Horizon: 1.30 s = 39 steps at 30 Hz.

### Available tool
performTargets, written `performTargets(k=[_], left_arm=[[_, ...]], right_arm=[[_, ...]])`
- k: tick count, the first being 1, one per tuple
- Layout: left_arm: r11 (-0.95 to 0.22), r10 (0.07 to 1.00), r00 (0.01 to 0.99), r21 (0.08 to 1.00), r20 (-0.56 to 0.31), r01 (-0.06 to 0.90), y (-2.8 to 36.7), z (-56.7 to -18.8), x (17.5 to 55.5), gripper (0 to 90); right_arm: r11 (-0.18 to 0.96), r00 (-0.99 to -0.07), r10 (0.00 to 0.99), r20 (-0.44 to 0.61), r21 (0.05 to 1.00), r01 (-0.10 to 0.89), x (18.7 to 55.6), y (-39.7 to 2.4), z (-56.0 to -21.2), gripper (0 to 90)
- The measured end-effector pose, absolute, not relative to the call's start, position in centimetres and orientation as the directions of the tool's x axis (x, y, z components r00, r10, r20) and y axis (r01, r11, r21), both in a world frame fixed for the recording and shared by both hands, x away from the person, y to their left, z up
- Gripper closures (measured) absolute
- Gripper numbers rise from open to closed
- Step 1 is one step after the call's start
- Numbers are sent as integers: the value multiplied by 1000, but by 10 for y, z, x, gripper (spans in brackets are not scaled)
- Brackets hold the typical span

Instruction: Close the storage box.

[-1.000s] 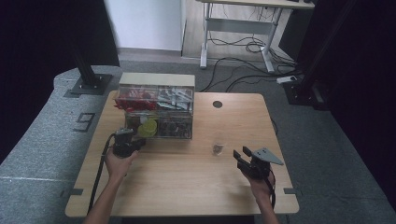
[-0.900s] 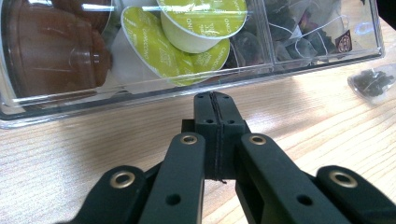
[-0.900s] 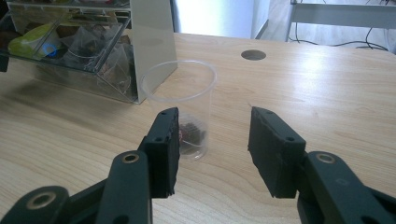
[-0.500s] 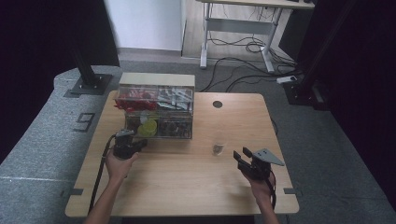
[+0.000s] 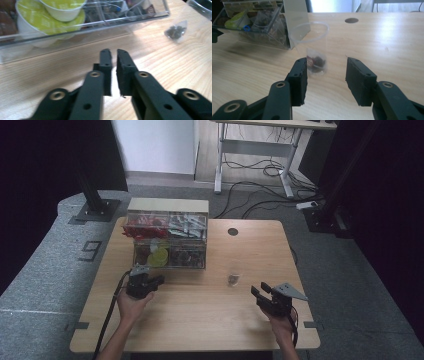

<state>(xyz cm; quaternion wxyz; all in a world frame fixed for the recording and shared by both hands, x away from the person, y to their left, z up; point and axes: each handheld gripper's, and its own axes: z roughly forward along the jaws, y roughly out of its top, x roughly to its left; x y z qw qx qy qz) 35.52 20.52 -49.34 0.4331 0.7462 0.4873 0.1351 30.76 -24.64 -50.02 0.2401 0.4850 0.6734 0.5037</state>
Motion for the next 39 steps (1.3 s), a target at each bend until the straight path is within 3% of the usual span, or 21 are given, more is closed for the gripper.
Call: performTargets(k=[5, 18, 23, 39], left_arm=[[-239, 820, 551, 781, -155, 576, 197, -503, 339, 640], [-234, 799, 568, 768, -197, 596, 199, -516, 310, 482], [-260, 801, 573, 764, -170, 590, 199, -523, 300, 455], [-239, 802, 561, 752, -203, 614, 198, -527, 309, 443]], right_arm=[[6, -391, 903, 179, 904, 427, 299, -257, -507, 494], [20, -324, 931, 169, 862, 507, 272, -282, -541, 442], [40, -315, 936, 154, 844, 534, 268, -285, -549, 421], [80, -313, 943, 113, 837, 542, 271, -278, -550, 407]])
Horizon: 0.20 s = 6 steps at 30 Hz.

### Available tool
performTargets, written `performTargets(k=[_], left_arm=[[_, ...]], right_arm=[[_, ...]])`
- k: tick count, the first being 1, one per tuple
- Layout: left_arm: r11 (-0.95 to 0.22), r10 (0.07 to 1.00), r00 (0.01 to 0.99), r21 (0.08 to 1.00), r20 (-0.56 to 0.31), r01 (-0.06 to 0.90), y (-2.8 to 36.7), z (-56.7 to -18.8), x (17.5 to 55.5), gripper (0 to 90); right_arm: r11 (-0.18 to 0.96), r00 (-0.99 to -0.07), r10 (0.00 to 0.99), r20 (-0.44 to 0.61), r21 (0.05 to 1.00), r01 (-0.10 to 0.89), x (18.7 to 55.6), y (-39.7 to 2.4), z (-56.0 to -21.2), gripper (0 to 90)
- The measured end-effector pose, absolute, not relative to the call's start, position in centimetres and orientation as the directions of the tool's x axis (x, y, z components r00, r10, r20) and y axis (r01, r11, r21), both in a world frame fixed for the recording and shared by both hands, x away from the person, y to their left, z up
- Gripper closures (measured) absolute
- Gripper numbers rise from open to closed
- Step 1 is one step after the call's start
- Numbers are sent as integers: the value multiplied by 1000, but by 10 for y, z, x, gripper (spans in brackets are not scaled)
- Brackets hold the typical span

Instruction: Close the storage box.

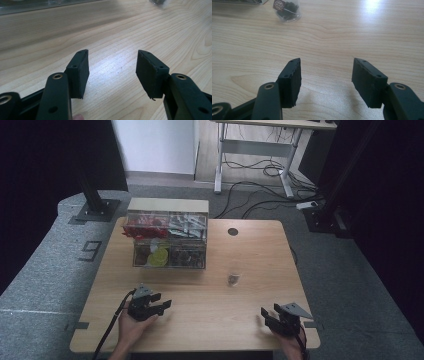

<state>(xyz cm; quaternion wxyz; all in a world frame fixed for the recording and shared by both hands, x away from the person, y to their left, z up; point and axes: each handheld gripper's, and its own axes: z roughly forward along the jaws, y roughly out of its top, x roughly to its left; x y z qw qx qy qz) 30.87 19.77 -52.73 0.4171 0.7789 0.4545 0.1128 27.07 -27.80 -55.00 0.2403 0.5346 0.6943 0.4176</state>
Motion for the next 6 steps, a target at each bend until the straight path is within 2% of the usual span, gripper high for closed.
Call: performTargets(k=[6], left_arm=[[-264, 813, 555, 739, -175, 620, 198, -531, 309, 416]], right_arm=[[75, -311, 943, 116, 839, 540, 271, -278, -548, 409]])
